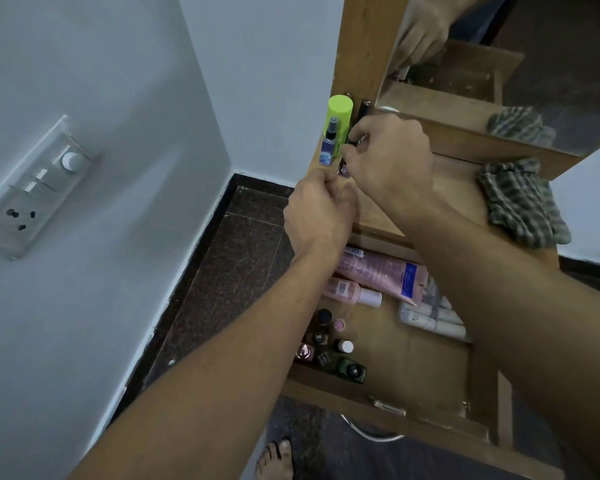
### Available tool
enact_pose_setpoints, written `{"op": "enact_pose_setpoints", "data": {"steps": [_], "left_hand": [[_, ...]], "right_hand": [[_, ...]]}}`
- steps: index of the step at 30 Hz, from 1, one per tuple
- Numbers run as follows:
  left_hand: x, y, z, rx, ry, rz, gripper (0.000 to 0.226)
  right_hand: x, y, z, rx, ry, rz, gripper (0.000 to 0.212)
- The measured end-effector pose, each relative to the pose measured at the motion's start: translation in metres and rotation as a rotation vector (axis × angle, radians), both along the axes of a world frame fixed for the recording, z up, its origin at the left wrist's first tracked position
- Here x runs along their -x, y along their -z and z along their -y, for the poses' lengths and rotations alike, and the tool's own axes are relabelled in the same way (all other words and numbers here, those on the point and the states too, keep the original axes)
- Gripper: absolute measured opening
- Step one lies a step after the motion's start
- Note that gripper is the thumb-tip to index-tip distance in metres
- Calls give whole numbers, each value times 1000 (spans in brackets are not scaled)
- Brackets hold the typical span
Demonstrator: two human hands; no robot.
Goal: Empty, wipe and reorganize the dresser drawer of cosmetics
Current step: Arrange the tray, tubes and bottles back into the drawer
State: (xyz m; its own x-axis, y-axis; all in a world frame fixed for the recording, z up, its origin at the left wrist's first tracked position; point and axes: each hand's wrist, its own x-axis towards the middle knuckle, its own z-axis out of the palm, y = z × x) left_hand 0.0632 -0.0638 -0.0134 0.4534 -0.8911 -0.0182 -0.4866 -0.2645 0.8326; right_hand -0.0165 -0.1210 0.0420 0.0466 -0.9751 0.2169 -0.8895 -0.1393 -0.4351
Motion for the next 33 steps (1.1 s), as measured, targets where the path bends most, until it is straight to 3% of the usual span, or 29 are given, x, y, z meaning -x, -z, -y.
{"op": "enact_pose_setpoints", "data": {"steps": [12, 14, 17, 22, 27, 33], "left_hand": [[4, -2, -3, 14, 42, 89, 29], [1, -1, -20, 30, 97, 89, 31], [-6, 6, -56, 31, 261, 120, 31], [-16, 26, -105, -65, 405, 52, 28], [-19, 38, -121, -55, 298, 5, 35], [-26, 46, -130, -29, 168, -5, 34]], "right_hand": [[13, -6, -15, 47, -14, 76, 22], [24, -5, -40, 83, 0, 118, 26], [43, 5, -88, 121, 8, 171, 16], [64, 50, -152, -46, 1, 212, 10], [70, 89, -175, -248, 10, 215, 11], [67, 104, -178, -330, -1, 195, 14]]}}
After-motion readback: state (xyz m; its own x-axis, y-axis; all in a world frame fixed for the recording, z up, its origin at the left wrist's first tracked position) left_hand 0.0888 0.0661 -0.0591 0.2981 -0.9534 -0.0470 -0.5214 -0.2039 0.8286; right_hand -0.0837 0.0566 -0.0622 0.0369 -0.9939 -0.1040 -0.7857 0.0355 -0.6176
